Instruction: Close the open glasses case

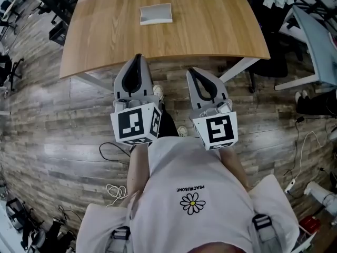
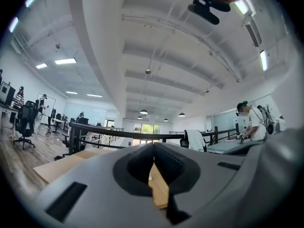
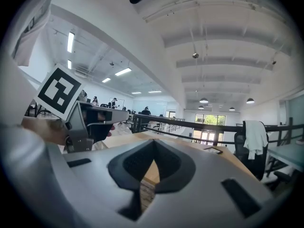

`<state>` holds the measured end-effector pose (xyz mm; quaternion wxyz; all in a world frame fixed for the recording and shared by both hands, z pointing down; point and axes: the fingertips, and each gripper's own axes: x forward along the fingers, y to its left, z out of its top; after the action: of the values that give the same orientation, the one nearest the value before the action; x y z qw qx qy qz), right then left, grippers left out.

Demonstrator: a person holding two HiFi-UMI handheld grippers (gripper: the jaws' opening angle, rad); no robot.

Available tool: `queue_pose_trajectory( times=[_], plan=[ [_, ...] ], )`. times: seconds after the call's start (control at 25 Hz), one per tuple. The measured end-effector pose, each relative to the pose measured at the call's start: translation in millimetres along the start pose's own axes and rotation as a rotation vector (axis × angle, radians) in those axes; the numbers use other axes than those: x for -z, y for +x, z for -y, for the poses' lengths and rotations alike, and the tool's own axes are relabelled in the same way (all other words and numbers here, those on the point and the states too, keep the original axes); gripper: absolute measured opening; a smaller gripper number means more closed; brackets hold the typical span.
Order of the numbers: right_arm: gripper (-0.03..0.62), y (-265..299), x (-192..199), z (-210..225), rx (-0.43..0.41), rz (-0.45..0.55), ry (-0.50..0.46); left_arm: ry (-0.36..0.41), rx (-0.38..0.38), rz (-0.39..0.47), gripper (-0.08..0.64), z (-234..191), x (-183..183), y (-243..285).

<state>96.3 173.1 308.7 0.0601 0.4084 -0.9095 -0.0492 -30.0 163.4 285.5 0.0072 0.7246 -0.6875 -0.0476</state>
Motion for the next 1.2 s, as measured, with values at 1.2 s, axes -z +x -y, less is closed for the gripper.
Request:
queue_pose_trajectory(
  times=[1.2],
  plan=[
    [0.008, 327, -33, 187, 0.312, -0.001, -0.022, -0.064, 0.049, -0.079, 0.017, -175, 10, 330]
  ],
)
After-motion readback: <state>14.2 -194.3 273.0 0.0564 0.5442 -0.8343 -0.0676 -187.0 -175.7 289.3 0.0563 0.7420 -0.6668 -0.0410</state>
